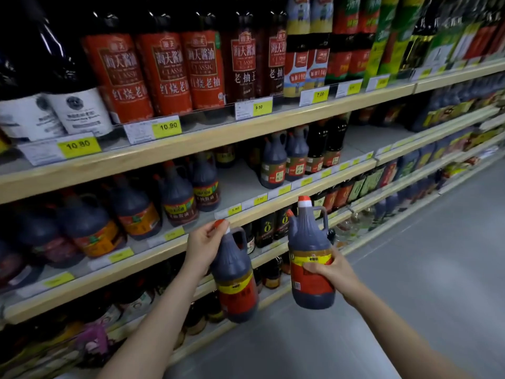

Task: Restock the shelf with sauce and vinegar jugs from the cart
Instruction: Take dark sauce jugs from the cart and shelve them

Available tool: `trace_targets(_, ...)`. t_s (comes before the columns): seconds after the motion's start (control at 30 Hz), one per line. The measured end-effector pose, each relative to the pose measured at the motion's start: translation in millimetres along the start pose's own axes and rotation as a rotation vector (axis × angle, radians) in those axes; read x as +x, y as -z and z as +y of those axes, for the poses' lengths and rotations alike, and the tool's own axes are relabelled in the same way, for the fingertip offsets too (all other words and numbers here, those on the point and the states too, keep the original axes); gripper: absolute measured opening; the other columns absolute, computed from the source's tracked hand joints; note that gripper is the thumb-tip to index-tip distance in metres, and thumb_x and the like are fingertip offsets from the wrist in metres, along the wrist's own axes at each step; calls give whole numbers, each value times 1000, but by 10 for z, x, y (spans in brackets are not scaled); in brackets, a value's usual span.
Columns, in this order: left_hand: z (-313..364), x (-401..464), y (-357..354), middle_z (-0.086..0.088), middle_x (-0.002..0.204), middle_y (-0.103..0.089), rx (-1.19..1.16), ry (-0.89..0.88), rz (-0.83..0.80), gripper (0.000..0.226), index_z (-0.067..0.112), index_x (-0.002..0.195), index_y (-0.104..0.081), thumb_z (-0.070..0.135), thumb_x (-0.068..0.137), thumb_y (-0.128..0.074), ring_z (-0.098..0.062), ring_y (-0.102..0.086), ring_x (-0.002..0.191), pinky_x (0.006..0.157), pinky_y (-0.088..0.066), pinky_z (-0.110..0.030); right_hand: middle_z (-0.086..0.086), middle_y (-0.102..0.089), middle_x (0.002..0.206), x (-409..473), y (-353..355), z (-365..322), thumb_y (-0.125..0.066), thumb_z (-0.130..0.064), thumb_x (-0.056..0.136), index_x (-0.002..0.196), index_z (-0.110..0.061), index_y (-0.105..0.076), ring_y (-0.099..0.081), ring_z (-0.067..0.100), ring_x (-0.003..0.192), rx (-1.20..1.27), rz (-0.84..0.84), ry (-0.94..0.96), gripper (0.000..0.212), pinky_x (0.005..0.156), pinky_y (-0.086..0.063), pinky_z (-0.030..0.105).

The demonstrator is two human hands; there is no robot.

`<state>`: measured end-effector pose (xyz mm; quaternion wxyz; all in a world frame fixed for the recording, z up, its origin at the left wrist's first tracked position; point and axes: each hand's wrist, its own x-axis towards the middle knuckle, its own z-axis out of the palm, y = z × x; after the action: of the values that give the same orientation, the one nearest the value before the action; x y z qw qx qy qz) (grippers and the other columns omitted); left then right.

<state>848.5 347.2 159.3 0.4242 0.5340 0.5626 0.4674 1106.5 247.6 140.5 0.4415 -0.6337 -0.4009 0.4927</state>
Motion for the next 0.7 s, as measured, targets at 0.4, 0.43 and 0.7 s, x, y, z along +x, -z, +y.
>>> trace_targets(0.4, 39, 176, -520, 12, 86, -65, -67, 38, 266, 18, 10, 102, -69, 20, 90, -59, -4, -59, 86, 69, -46, -9, 5, -67, 105, 1155, 488, -356, -82, -37, 35, 115, -20, -50, -65, 17, 91, -147, -314, 107, 88, 70, -52, 27)
trace_targets(0.43, 62, 154, -563, 13, 85, -65, -72, 31, 301, 17, 10, 101, -69, 20, 90, -59, -1, -59, 84, 69, -46, -8, 4, -66, 106, 1240, 529, -389, -82, -37, 35, 114, -22, -50, -65, 17, 93, -156, -344, 128, 87, 72, -52, 29)
trace_targets(0.7, 216, 117, -592, 10, 84, -64, -219, 6, 545, 14, 16, 100, -66, 22, 89, -61, -1, -57, 81, 71, -46, -12, -1, -65, 106, 1757, 447, -709, -87, -14, 48, 113, -24, -50, -63, 14, 93, -171, -452, 358, 76, 74, -50, 27)
